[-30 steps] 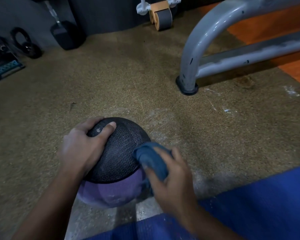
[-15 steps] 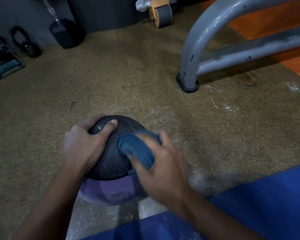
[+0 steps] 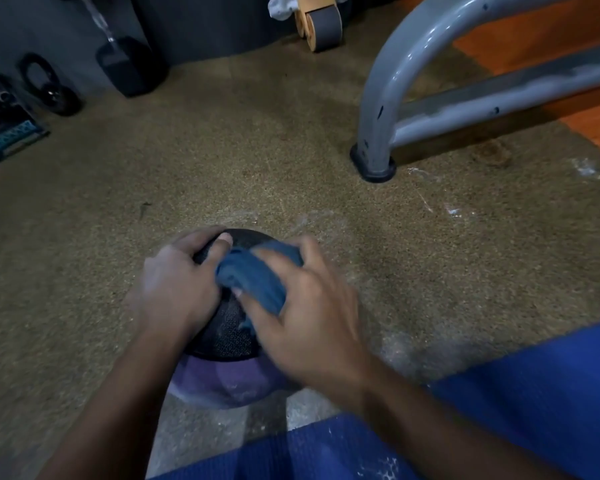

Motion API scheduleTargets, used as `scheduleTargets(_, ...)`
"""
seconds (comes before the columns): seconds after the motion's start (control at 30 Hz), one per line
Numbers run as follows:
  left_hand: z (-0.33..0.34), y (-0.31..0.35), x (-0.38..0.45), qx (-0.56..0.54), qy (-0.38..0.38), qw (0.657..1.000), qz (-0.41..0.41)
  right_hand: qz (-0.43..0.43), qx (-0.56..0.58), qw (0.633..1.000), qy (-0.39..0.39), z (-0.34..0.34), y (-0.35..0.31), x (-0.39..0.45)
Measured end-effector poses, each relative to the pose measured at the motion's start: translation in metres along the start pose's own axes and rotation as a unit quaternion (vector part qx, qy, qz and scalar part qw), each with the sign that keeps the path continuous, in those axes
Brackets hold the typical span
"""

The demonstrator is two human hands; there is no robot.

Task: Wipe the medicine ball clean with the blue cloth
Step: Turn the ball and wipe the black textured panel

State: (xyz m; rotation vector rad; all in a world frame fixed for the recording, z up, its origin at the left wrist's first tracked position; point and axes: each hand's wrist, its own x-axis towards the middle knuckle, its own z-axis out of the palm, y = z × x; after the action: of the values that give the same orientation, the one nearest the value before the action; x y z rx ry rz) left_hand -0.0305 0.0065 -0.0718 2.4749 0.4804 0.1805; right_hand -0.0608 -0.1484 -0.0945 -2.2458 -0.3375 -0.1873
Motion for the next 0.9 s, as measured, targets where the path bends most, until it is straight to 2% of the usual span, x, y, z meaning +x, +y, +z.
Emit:
scheduleTargets(0.07, 0.0, 0.001, -0.002, 0.003, 0.0, 1.0, 0.007, 0.047, 0.008, 0.999, 0.002, 0.005, 0.014, 0.028)
scheduleTargets(0.13, 0.0, 0.001, -0.005, 0.01, 0.0, 1.0, 0.011, 0.139, 0.079, 0.987, -0.021, 0.012, 0.041, 0.051)
scheduleTargets(0.27, 0.002, 0.001, -0.007, 0.009, 0.001, 1.0, 0.013, 0.295, 0.234, 0.925, -0.053, 0.026, 0.08, 0.049)
scheduleTargets(0.33, 0.003, 0.003, -0.005, 0.009, 0.0, 1.0, 0.009, 0.294, 0.227, 0.928, -0.036, 0.021, 0.073, 0.034)
scheduleTargets(0.43, 0.004, 0.0, -0.001, 0.01, -0.004, 1.0, 0.014, 0.16, 0.129, 0.979, -0.012, 0.004, 0.038, 0.013)
scheduleTargets(0.5, 0.003, -0.004, -0.001, -0.002, -0.003, 0.999, 0.033, 0.074, 0.052, 0.996, -0.008, -0.001, 0.017, 0.016)
scheduleTargets(0.53, 0.003, -0.005, -0.001, -0.009, -0.003, 0.999, 0.039, 0.062, 0.034, 0.997, -0.01, 0.001, 0.015, 0.023)
scheduleTargets(0.57, 0.002, -0.008, -0.002, -0.016, -0.001, 0.999, 0.043, 0.073, 0.037, 0.996, -0.017, 0.003, 0.016, 0.032)
scheduleTargets(0.63, 0.001, -0.012, -0.005, -0.023, 0.009, 0.998, 0.049, 0.146, 0.113, 0.982, -0.041, 0.013, 0.037, 0.053)
scheduleTargets(0.7, 0.0, -0.014, -0.007, -0.032, 0.017, 0.998, 0.045, 0.242, 0.227, 0.94, -0.075, 0.023, 0.065, 0.063)
scheduleTargets(0.77, -0.001, -0.016, -0.006, -0.042, 0.017, 0.998, 0.035, 0.323, 0.254, 0.903, -0.127, 0.029, 0.083, 0.055)
scheduleTargets(0.83, -0.002, -0.016, -0.004, -0.049, 0.014, 0.998, 0.029, 0.353, 0.271, 0.883, -0.148, 0.028, 0.085, 0.033)
scheduleTargets(0.9, -0.003, -0.017, -0.003, -0.051, 0.014, 0.998, 0.027, 0.327, 0.275, 0.897, -0.109, 0.019, 0.075, 0.017)
